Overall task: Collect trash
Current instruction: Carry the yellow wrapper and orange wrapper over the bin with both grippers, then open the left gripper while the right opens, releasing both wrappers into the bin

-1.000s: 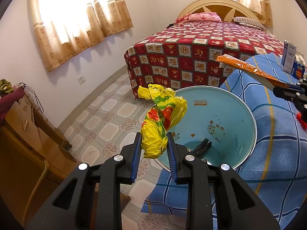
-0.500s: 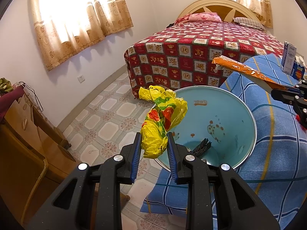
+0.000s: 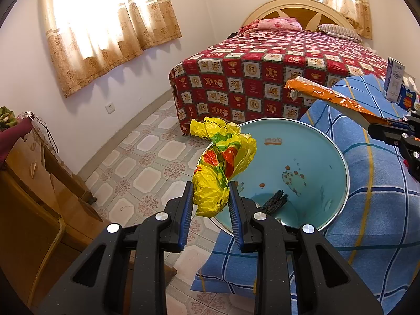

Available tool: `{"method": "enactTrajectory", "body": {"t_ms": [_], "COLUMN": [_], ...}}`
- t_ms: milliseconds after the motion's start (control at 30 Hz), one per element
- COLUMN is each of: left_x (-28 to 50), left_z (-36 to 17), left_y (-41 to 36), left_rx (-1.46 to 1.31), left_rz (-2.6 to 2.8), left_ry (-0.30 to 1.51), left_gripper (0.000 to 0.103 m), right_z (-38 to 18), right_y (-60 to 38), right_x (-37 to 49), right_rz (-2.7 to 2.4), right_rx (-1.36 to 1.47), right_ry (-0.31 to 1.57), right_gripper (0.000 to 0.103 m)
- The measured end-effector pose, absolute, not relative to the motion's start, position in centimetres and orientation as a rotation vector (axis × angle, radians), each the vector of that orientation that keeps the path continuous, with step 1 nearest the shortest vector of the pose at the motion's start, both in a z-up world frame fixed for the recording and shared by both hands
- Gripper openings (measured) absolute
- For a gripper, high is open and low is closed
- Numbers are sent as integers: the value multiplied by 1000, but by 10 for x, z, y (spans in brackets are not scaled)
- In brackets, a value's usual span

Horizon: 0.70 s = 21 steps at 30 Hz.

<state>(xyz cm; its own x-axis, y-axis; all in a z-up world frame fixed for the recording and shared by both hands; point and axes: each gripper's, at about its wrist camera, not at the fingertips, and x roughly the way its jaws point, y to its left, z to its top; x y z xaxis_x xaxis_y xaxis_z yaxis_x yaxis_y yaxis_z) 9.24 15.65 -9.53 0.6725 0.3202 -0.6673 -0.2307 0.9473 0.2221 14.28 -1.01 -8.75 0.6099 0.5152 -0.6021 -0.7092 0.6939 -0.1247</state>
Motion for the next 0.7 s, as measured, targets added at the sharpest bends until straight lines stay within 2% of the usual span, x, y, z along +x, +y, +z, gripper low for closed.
{"method": "enactTrajectory", "body": {"t_ms": [700], "left_x": [93], "left_z": [-96], "left_y": [150], "left_rx": [122], "left_rz": [305], "left_ry": [773], "left_gripper": [26], "right_z": [-87], "right_y": [-4], "right_x": [139], "right_rz": [741], "right_rx": [-384], "right_ry": [560], "right_gripper": [5]}}
